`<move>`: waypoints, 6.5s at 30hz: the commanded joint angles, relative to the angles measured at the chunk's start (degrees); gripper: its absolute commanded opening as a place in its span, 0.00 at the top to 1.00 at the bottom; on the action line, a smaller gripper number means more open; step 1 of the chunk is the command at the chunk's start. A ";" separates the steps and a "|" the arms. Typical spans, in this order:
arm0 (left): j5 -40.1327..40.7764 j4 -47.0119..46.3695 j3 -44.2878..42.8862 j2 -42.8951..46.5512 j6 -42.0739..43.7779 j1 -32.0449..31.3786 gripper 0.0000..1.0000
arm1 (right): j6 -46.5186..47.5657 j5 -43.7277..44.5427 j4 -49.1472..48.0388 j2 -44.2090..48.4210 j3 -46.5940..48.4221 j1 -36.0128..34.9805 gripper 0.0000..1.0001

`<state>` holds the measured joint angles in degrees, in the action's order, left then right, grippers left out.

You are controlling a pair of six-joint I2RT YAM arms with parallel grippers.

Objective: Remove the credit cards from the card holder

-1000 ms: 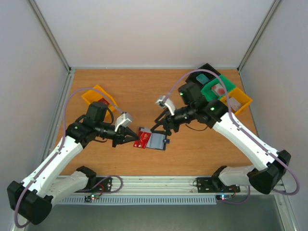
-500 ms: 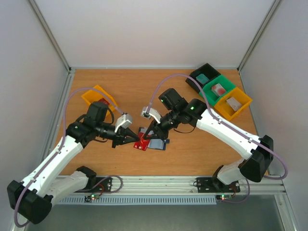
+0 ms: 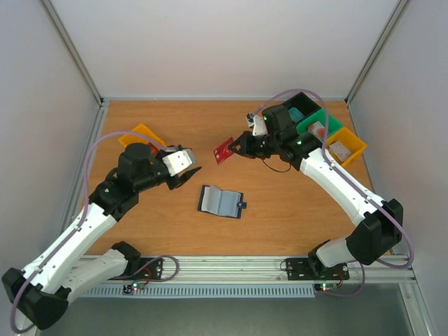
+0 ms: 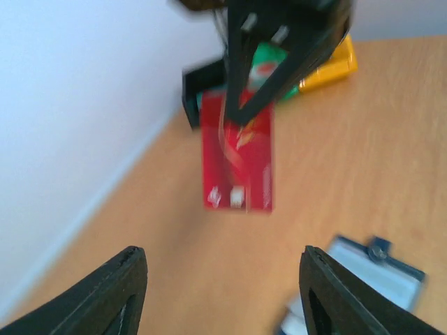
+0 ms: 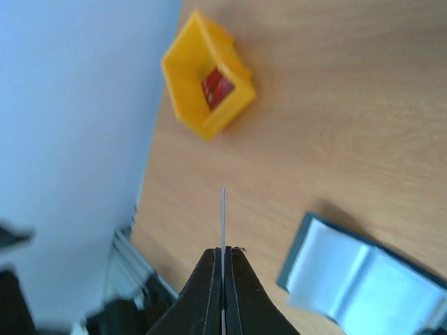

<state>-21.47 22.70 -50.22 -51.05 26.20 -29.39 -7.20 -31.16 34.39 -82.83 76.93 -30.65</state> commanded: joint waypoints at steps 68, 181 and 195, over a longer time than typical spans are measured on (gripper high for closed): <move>-36.77 -37.44 -12.73 -8.80 -62.87 -0.66 1.00 | 17.86 -12.68 -29.85 22.23 -5.93 -4.41 0.17; 41.53 5.38 -24.13 -51.17 23.09 19.72 0.34 | 29.99 10.50 8.11 17.21 -0.30 -2.56 0.01; -0.29 45.18 -36.59 -35.55 -0.44 19.09 0.08 | 12.07 22.25 16.15 7.30 -5.92 -3.91 0.32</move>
<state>-1.04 53.01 -85.52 -89.14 38.22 -9.93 14.63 -11.25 47.57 -70.89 75.09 -33.36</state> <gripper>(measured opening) 0.860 0.783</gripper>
